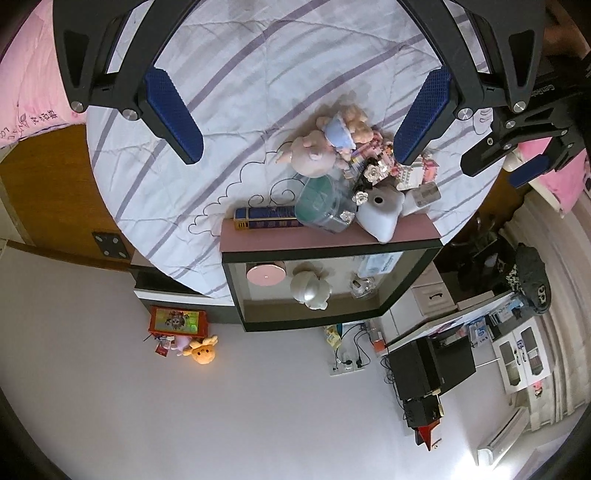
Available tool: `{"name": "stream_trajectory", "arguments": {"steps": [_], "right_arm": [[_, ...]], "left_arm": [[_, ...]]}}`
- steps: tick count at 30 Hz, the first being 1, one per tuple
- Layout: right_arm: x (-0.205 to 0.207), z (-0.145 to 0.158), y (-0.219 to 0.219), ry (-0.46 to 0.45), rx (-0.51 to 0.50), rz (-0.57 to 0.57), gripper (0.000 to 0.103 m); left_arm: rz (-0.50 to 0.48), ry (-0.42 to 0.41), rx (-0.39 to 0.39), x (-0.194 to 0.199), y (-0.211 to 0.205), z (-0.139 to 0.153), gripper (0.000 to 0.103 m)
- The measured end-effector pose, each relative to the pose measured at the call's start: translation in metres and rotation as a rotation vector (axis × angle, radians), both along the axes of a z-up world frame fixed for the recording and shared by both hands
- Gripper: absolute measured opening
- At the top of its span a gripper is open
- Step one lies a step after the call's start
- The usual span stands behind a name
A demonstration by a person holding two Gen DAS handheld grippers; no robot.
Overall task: Organize rigid objects
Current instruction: 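Grasp the pink-white block figure with the left tool while the right tool grasps the doll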
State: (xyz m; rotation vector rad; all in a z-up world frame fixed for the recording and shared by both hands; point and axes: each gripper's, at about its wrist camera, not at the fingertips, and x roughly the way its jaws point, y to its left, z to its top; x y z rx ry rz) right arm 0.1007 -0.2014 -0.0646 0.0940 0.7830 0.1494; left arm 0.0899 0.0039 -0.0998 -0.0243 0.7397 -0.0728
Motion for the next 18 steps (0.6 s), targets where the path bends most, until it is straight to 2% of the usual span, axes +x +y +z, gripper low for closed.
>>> {"name": "stream_trajectory", "arguments": {"steps": [18], "right_arm": [[0.027, -0.056, 0.02, 0.136, -0.048, 0.111, 0.103]], "left_arm": [[0.017, 0.16, -0.037, 0.052, -0.006, -0.058, 0.103]]}}
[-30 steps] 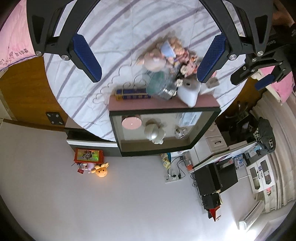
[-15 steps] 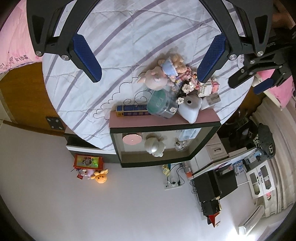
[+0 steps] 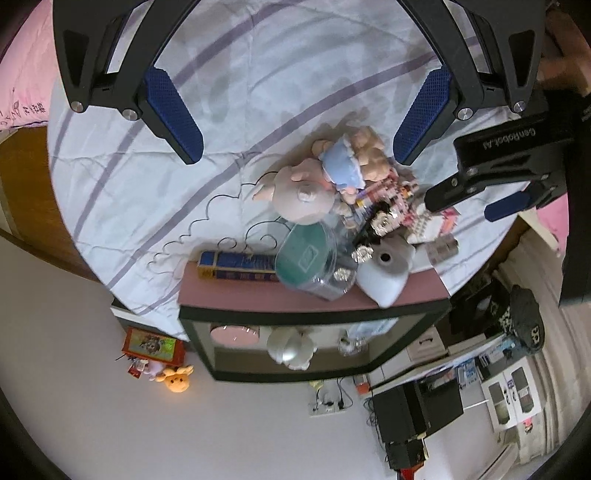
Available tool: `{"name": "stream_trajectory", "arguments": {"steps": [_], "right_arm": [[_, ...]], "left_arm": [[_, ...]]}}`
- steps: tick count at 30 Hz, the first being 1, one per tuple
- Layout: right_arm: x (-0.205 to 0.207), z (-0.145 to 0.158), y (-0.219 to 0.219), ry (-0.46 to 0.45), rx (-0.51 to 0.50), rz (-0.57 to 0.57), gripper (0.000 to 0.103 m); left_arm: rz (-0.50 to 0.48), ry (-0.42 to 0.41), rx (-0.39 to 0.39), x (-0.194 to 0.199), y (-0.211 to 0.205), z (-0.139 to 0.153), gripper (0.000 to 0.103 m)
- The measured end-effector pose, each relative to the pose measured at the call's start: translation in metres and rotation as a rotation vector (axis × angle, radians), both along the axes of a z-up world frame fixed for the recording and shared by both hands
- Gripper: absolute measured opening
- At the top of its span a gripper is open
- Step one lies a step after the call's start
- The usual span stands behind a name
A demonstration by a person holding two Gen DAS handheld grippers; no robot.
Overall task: Organize rigid objects
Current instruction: 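Grasp the pink-white block figure with the left tool while the right tool grasps the doll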
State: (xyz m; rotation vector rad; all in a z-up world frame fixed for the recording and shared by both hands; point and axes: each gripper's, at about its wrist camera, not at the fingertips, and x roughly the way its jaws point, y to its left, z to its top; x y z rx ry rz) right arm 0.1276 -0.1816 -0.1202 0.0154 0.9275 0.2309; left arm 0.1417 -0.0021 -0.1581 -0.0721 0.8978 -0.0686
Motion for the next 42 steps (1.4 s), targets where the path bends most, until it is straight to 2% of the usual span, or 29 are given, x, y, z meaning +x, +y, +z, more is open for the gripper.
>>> {"name": "stream_trajectory", "arguments": {"steps": [6, 9, 10, 11, 12, 13, 16, 26, 42], "right_arm": [[0.016, -0.017, 0.008, 0.029, -0.012, 0.041, 0.103], [0.019, -0.02, 0.012, 0.025, -0.041, 0.053, 0.1], [0.018, -0.018, 0.013, 0.02, -0.033, 0.067, 0.097], [0.018, -0.017, 0.013, 0.016, -0.03, 0.076, 0.092], [0.015, -0.016, 0.014, 0.011, -0.021, 0.091, 0.08], [0.013, -0.015, 0.014, 0.01, -0.016, 0.098, 0.077], [0.011, -0.015, 0.013, 0.011, -0.018, 0.097, 0.077], [-0.003, -0.007, -0.006, 0.031, 0.045, 0.072, 0.077], [-0.009, 0.018, -0.008, -0.018, 0.06, 0.068, 0.077]], "left_arm": [[-0.001, 0.01, 0.01, 0.013, -0.006, -0.005, 0.101], [-0.026, 0.007, -0.02, 0.014, -0.005, -0.005, 0.088], [-0.033, 0.004, -0.025, 0.013, -0.005, -0.005, 0.079], [-0.04, 0.001, -0.024, 0.012, -0.006, -0.004, 0.071], [-0.047, -0.003, -0.027, 0.01, -0.005, -0.004, 0.068], [-0.053, -0.004, -0.033, 0.009, -0.005, -0.003, 0.061], [-0.078, -0.001, -0.042, 0.003, -0.004, -0.001, 0.046], [-0.094, -0.012, -0.059, -0.03, 0.004, 0.006, 0.046], [-0.109, -0.07, -0.052, -0.044, 0.007, 0.032, 0.044]]}}
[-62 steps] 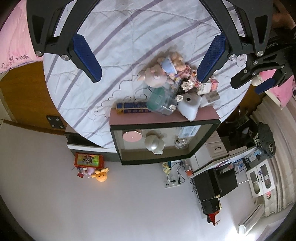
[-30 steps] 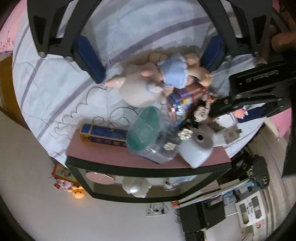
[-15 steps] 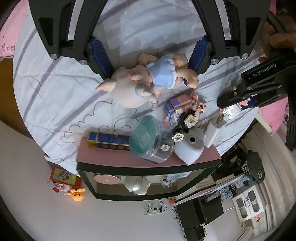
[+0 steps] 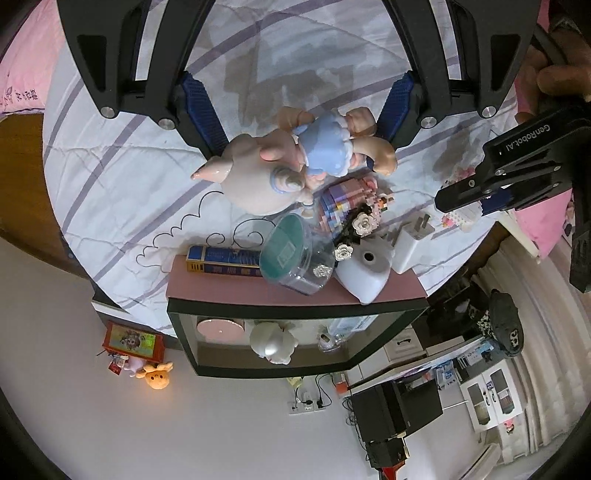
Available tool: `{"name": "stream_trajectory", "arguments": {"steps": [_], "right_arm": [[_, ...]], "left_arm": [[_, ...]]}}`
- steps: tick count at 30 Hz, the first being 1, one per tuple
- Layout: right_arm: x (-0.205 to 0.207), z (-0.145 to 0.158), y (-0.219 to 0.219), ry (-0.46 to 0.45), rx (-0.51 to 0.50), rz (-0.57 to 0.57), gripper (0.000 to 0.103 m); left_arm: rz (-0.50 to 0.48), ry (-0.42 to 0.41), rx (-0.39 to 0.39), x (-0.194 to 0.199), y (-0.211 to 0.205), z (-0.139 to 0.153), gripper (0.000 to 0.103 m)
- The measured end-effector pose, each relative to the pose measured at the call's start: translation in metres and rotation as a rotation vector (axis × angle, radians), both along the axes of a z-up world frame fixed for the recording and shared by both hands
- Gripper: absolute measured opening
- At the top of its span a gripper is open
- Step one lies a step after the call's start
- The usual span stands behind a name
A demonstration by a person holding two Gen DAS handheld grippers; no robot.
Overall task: Organize rigid objects
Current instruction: 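Grasp the pink-white block figure with the left tool while the right tool grasps the doll, then carry the block figure and doll into the pink box and release both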
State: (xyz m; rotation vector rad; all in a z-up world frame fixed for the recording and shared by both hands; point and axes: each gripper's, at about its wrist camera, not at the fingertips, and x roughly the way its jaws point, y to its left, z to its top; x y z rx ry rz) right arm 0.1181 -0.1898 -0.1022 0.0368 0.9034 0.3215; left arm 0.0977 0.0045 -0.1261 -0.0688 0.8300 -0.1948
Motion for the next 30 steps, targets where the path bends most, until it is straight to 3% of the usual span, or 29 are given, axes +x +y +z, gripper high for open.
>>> {"name": "stream_trajectory", "arguments": {"steps": [7, 15, 23, 30], "right_arm": [[0.001, 0.016, -0.002, -0.039, 0.018, -0.004, 0.077], [0.027, 0.056, -0.005, -0.144, 0.01, -0.006, 0.077], [0.085, 0.088, -0.007, -0.215, 0.019, -0.022, 0.077], [0.145, 0.079, -0.005, -0.178, 0.021, -0.047, 0.077]], "left_arm": [[-0.011, -0.044, -0.002, 0.003, 0.0, 0.022, 0.044], [-0.015, -0.164, 0.001, 0.034, 0.0, 0.069, 0.044], [-0.012, -0.231, 0.0, 0.088, -0.001, 0.099, 0.044], [-0.025, -0.205, 0.011, 0.149, -0.016, 0.093, 0.044]]}}
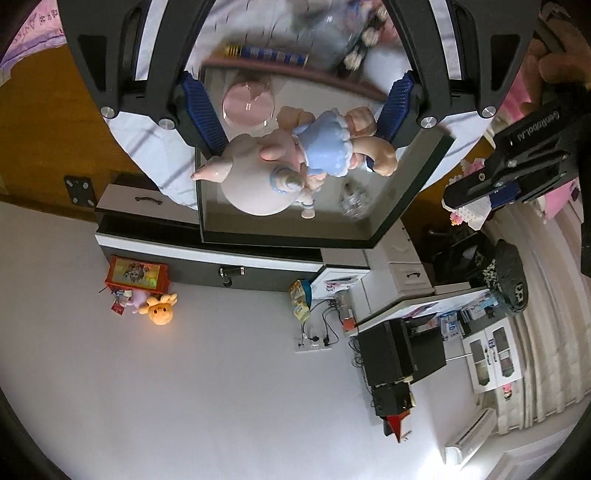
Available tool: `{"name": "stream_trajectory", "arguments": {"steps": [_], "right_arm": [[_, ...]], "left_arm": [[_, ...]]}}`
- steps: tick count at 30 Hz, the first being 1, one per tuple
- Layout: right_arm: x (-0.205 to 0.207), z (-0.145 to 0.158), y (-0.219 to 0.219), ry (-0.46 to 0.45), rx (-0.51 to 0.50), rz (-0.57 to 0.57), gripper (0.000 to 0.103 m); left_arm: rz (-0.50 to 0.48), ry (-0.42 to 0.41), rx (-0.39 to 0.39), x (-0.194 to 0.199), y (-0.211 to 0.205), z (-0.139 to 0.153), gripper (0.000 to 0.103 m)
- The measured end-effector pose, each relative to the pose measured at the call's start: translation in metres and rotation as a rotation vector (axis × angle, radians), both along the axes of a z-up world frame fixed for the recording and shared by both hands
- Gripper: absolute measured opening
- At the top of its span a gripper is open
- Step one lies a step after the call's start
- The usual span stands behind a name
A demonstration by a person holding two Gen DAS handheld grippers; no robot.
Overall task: Organize rigid objects
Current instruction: 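Carry the block figure and doll into the pink box and release both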
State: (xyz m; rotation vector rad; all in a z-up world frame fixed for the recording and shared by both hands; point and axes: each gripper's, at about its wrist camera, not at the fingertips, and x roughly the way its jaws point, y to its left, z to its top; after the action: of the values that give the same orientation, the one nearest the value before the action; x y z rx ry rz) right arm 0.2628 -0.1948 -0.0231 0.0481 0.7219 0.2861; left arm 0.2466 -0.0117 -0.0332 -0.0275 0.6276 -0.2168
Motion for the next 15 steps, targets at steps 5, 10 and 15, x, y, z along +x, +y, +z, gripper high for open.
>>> {"name": "stream_trajectory", "arguments": {"steps": [5, 10, 15], "right_arm": [[0.035, -0.028, -0.005, 0.068, -0.013, -0.036, 0.077], [0.049, -0.045, -0.015, 0.11, -0.018, -0.057, 0.077], [0.057, -0.057, -0.019, 0.139, -0.024, -0.069, 0.078]], "left_arm": [[-0.012, 0.057, 0.008, 0.037, -0.013, -0.02, 0.044], [-0.023, 0.102, 0.022, 0.06, -0.023, -0.04, 0.044], [-0.023, 0.142, 0.03, 0.072, -0.028, -0.054, 0.045]]}}
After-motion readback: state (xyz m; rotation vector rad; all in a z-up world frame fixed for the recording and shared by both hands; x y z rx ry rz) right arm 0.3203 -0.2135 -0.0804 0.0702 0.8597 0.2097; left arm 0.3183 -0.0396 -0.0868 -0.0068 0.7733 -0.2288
